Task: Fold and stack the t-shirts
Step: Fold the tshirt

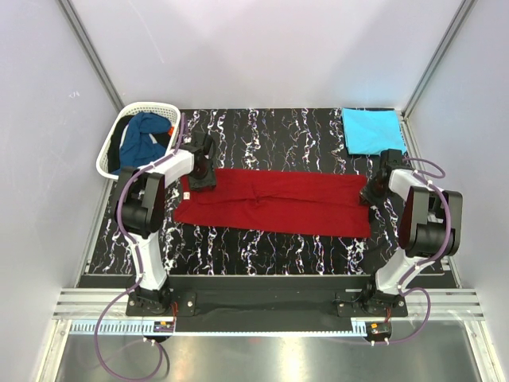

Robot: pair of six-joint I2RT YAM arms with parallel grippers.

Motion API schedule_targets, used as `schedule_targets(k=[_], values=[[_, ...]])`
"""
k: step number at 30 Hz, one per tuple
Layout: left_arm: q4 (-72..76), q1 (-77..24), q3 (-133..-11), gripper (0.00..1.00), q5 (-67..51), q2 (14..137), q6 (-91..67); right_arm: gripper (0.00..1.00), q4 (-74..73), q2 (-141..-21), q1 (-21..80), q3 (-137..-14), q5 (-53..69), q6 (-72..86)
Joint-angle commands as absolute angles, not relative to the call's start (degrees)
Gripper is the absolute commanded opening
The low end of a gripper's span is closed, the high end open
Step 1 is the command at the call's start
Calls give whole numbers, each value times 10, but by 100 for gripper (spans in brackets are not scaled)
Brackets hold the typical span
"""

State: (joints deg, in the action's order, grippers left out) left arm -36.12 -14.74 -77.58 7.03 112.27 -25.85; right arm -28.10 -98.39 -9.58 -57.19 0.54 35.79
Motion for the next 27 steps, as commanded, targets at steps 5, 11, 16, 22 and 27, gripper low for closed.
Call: schedule_targets(k=[5,11,16,22,27], values=[[-343,-144,-786,50,93,1144,-253,11,-283,-967,-115,-555,-103,332],[-341,-148,-816,51,52,1120,-234,15,-258,-906,-115,-529,-42,347],[-345,-148,-829,53,4,1055,-241,23,-269,-835,-115,-537,14,356],[-346,-156,-792,54,-40,970,-250,34,-292,-755,-115,-552,76,353],[-318,-174,-703,37,-60,932,-263,54,-289,-715,-114,-554,154,354]])
